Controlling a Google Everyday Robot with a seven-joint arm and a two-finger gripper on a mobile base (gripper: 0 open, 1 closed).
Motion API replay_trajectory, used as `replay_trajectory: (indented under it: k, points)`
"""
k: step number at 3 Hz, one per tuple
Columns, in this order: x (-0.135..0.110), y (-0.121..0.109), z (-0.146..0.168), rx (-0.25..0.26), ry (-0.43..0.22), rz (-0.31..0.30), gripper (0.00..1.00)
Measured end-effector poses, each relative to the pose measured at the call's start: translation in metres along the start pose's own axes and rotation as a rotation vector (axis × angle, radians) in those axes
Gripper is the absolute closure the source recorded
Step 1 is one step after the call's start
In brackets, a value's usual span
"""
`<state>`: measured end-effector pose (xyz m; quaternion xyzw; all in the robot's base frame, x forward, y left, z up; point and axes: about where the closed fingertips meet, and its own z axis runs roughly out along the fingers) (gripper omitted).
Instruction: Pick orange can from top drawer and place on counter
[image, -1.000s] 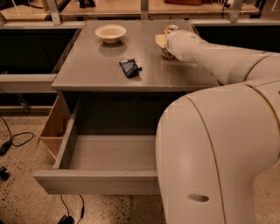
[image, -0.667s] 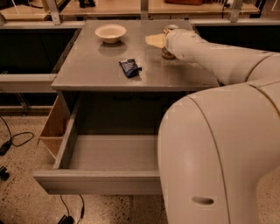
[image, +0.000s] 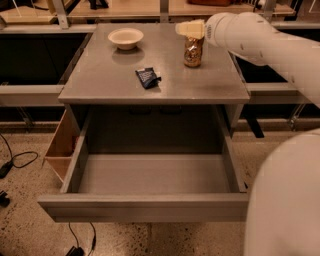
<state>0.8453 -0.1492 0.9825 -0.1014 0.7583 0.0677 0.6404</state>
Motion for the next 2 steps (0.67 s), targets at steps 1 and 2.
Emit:
replay_trajectory:
  k: [1, 2]
  points:
    - [-0.039, 0.004, -0.07, -0.065, -0.011, -0.063, 0.0]
    - [-0.068, 0.004, -0.138, -0.097, -0.057, -0.122, 0.0]
